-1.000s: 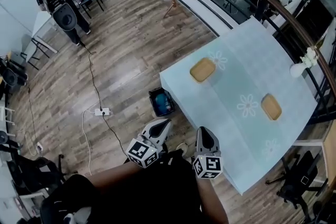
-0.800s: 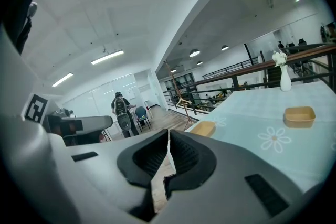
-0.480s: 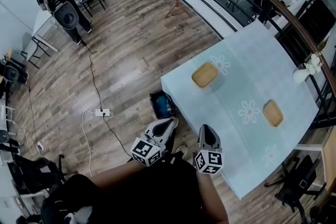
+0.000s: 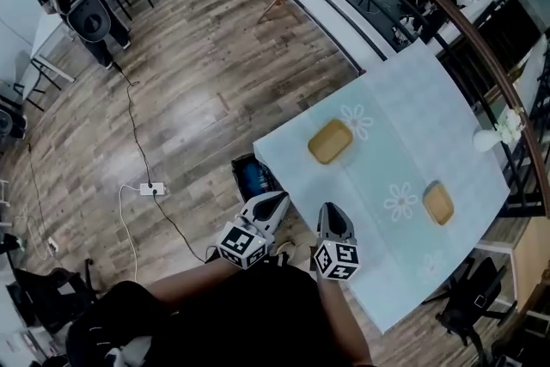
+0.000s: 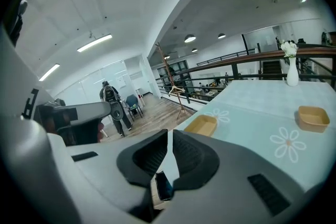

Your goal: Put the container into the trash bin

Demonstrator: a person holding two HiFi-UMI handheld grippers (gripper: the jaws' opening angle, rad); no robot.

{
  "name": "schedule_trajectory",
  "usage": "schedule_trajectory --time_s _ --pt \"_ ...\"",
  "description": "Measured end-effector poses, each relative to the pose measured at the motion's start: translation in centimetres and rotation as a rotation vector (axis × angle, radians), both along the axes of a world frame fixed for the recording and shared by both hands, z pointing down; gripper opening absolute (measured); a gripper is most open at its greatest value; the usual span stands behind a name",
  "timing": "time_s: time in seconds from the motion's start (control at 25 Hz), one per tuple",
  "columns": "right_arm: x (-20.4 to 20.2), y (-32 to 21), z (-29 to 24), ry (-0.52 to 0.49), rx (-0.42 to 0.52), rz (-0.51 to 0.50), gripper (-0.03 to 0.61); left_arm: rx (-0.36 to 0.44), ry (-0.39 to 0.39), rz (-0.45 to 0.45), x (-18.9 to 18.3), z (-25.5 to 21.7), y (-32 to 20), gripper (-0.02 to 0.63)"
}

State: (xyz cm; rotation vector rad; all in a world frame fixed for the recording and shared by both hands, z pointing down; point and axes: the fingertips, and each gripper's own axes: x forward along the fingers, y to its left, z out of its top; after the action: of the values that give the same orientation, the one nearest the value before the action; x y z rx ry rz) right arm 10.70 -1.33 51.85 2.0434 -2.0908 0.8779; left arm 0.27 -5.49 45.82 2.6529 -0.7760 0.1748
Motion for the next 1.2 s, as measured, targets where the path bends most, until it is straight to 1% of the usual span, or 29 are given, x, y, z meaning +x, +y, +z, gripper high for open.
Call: schedule_trajectory --time_s 0.16,0.32,0.44,0.56,0.6,0.8,1.0,1.08,1.2 --pt "1.3 -3.4 2.0 -0.032 -0.072 0.044 0.035 -0.04 -0.004 0.072 0.6 1.6 -3.0 0.015" --pt "2.7 -6.4 4.0 -0.011 -0.137 0.089 0.037 -0.047 -0.005 0.131 1.6 2.6 -5.9 0.015" --pt "3.6 -8.3 5.9 -0.011 -0.188 0.126 0.048 -0.067 0.0 0.153 2.2 3.3 -8.3 0.015" --pt "5.3 -9.5 8.0 -0.022 -0.246 0.173 0.107 -0.084 0.009 0.177 3.4 3.7 -10.1 0.015" --pt "5.9 -9.9 8.7 -0.026 -0.261 0.191 0.116 -0.087 0.01 0.186 3.7 3.8 -10.7 0.015" --pt "8.4 -11.8 13.1 -0.045 -0.343 0.271 0.117 -0.107 0.002 0.226 4.8 4.9 -13.2 0.015" --pt "9.8 -13.5 17.0 -0.031 -0.417 0.307 0.117 -0.15 -0.014 0.232 4.9 6.8 -15.2 0.015" --pt "10.5 -14.1 18.1 -0.052 -0.438 0.338 0.117 -0.157 -0.019 0.241 5.2 7.2 -15.8 0.015" --pt "11.0 -14.5 19.7 -0.134 -0.465 0.418 0.117 -0.157 -0.019 0.252 5.3 7.5 -16.7 0.015"
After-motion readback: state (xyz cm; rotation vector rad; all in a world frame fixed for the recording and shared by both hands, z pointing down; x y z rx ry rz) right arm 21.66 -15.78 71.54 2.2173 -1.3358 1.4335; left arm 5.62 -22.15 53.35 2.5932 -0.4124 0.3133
